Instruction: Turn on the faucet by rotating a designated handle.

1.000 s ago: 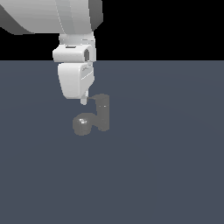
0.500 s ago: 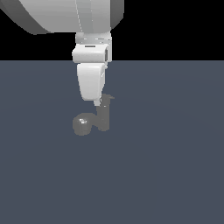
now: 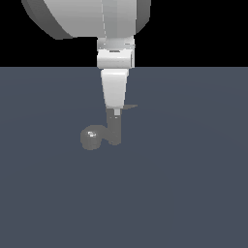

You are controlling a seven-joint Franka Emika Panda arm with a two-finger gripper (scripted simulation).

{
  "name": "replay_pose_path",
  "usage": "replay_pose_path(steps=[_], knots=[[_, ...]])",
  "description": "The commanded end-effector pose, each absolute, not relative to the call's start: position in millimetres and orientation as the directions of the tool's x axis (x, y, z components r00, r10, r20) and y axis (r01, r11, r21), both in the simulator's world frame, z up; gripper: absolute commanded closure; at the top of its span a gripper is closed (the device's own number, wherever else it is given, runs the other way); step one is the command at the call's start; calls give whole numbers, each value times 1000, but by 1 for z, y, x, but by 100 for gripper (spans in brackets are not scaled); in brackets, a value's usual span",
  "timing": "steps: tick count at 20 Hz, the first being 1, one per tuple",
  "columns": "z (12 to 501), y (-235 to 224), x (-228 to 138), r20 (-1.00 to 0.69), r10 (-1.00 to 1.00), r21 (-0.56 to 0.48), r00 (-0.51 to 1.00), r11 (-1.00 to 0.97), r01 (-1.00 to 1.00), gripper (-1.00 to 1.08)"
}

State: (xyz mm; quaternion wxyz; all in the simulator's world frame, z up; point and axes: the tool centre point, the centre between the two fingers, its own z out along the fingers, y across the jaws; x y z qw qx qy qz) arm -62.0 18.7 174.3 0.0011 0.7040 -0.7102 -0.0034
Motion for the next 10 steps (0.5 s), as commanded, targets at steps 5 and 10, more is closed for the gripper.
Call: replay_pose_path(steps=[5,10], knots=[[173,-26,-44,-1,-999,-1,-48,48,-999,108],[173,-44,-36,0,-998,0,-55,55,-998,108]])
